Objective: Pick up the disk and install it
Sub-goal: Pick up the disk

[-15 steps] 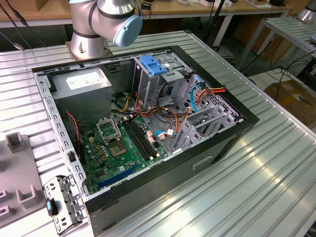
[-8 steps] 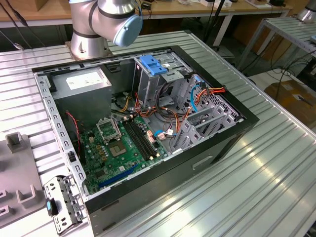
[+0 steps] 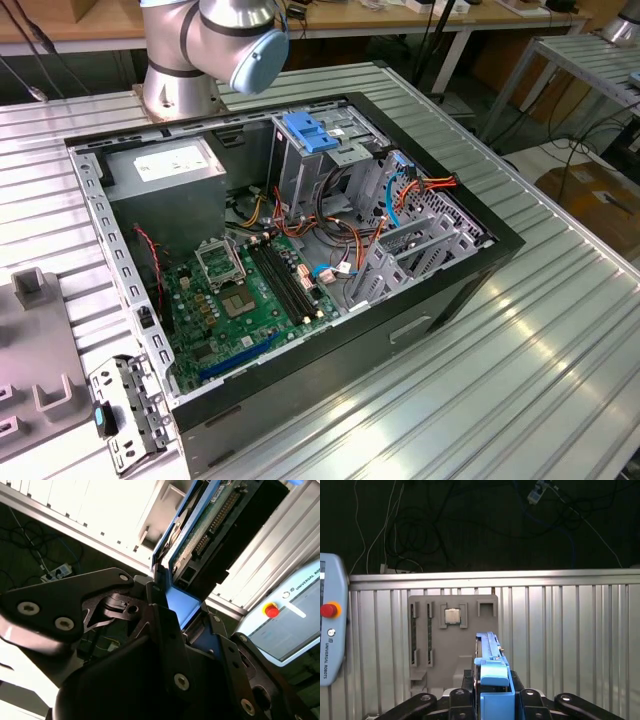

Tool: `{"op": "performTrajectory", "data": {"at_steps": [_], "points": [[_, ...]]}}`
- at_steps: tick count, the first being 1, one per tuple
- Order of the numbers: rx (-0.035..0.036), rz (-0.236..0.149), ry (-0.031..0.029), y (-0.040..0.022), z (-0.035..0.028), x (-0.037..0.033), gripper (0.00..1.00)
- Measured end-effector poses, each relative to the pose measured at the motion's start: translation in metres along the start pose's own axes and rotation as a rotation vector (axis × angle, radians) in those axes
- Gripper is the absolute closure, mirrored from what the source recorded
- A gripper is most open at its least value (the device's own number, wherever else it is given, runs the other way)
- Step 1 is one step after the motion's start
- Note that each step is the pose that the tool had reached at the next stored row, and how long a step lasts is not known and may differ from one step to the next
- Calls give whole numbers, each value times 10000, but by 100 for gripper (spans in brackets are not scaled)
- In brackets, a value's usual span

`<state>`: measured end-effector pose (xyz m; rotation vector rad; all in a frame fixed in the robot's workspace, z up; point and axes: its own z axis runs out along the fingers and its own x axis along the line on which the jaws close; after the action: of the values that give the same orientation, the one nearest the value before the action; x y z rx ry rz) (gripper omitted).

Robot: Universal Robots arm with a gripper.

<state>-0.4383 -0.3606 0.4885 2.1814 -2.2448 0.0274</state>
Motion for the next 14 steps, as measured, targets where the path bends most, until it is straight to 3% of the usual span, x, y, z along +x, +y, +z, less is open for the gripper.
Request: {"op": "performTrajectory", "data": {"at_steps": [14], "points": [[0, 0, 1, -188, 1, -6, 63]]}}
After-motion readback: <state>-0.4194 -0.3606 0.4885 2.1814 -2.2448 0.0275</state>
